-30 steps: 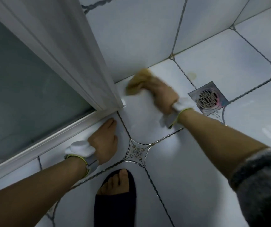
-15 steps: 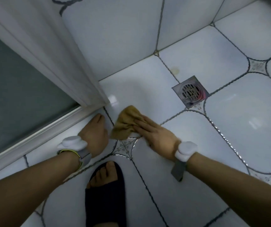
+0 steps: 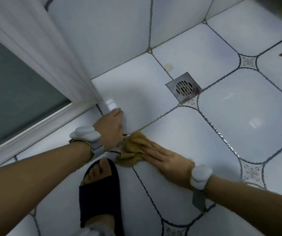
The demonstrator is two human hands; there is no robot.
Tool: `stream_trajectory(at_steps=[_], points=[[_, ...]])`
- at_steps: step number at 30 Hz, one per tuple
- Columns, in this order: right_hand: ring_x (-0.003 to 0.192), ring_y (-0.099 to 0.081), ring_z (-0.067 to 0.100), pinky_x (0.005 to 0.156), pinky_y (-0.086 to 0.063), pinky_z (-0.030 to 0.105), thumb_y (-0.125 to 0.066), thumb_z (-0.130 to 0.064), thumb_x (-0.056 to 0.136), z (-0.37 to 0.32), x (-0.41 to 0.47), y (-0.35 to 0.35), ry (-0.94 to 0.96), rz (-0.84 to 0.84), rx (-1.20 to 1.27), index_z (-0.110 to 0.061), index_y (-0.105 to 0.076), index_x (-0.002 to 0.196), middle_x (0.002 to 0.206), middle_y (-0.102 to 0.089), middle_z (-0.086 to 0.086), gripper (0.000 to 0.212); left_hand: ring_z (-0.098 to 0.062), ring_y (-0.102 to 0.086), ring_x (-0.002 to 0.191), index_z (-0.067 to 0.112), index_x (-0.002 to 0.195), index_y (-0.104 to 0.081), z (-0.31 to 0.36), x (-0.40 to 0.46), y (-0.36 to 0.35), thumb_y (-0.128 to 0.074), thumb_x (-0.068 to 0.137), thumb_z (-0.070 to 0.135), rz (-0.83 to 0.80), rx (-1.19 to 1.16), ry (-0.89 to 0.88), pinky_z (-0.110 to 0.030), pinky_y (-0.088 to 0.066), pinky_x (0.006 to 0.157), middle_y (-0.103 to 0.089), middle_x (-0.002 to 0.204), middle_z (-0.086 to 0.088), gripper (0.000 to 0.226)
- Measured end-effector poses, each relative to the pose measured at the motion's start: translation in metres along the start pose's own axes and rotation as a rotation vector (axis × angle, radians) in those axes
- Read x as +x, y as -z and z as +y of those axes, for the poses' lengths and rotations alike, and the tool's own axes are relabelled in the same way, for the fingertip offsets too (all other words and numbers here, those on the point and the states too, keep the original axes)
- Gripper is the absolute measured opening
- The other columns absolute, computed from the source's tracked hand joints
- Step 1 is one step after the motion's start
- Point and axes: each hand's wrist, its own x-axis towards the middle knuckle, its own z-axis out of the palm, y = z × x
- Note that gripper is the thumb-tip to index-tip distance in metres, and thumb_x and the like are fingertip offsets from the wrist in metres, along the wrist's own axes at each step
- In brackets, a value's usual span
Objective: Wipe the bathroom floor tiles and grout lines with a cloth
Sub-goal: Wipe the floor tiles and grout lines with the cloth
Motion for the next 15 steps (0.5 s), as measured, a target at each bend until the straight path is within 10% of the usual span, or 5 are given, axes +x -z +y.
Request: stream_trajectory(at_steps=[7,13,15], points=[[0.134,-0.039,0.051,0.108,-0.039,0.058,-0.065,0.012,0.081,0.117,-0.041,0.052,-0.442,0.053,-0.033,0.005,-0.048,0.139,0.145,-0.043,0.029,0.061,-0.019,-0.011,0.147,0.004,0.150,-0.013,0.026,0.007,-0.010,-0.034,0.101,0.016,-0.080,0.077,-0.055,-0.020,-0.002,0.115,-0.008,0.160,-0.009,0.055],[0.145,-0.027,0.039,0.119,-0.027,0.044,-0.024,0.006,0.083,0.036,-0.136,0.029,0.017,-0.084,-0.137,0.001,-0.041,0.145,0.153,-0.035,0.021,0.065,-0.018,-0.009,0.147,0.004,0.150,-0.007,0.047,-0.001,-0.027,-0.032,0.100,0.014,-0.173,0.250,-0.252,-0.026,-0.003,0.117,-0.004,0.160,-0.008,0.057],[0.148,-0.023,0.034,0.120,-0.022,0.041,-0.038,0.008,0.080,0.034,-0.164,0.029,0.071,-0.139,-0.155,-0.003,-0.040,0.147,0.156,-0.032,0.016,0.068,-0.017,-0.008,0.147,0.005,0.150,-0.005,0.056,-0.004,-0.034,-0.031,0.098,0.014,-0.194,0.326,-0.330,-0.028,-0.004,0.118,-0.003,0.160,-0.005,0.059]])
